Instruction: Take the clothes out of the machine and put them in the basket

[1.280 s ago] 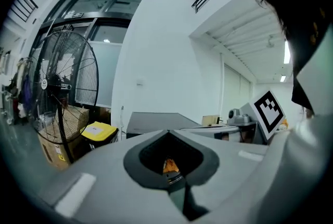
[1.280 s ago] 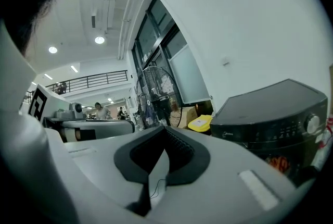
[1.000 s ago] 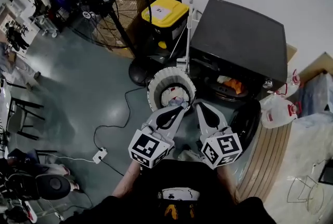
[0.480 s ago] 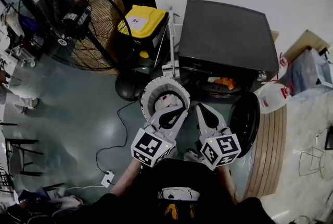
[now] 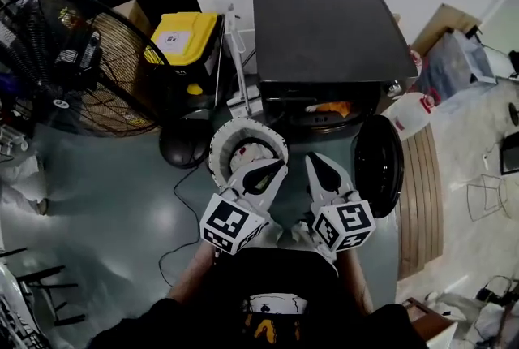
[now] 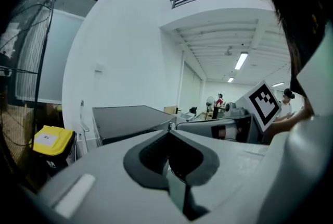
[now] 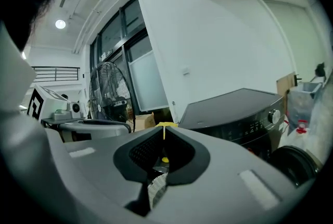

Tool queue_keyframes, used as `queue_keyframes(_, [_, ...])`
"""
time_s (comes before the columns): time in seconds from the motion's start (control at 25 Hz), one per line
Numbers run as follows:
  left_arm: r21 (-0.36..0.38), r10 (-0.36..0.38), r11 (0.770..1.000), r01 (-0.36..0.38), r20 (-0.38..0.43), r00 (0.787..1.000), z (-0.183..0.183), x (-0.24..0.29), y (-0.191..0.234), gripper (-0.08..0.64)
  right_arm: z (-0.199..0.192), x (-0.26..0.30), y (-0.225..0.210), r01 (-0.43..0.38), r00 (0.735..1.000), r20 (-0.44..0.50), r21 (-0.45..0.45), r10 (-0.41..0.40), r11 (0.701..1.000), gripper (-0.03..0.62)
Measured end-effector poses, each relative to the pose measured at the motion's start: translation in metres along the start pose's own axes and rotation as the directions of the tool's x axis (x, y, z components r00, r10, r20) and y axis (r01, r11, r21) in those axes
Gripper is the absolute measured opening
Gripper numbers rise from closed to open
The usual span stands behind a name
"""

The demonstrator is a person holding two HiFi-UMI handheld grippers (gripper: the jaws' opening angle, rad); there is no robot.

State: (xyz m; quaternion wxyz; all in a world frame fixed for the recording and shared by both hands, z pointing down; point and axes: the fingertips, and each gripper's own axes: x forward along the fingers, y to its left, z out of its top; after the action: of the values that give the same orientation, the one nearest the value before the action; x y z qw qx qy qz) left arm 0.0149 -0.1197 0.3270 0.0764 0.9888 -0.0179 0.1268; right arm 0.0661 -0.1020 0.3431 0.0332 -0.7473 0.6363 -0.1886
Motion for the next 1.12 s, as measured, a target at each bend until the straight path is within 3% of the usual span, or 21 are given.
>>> queue_keyframes(0.32, [0.063,-0.070,0.995,0.073,-0.041,0.997,-0.029,0.007,0.011,0.000,-0.029,0.006,-0.031,0.119,0.993,-0.007,0.012,-0.119,0.993,0.045])
queue_keyframes(0.72, [0.084,-0.135,0.986,0.141,-0.079,0.988,-0.052,0.050,0.004,0.000,-0.062,0.027,-0.104,0.173,0.984,-0.055,0.044,-0.170,0.984,0.077])
queue_keyframes(0.92, [0.086,-0.139,0.986,0.146,-0.081,0.987,-0.067,0.075,-0.001,0.000,-0.084,0.045,-0.148,0.181,0.979,-0.099,0.028,-0.177,0.983,0.087])
queue_keyframes(1.12, [0.105,-0.090,0.990,0.098,-0.084,0.992,-0.090,0.102,0.008,0.000,-0.117,0.067,-0.184,0.155,0.979,-0.138,0.019,-0.151,0.988,0.091])
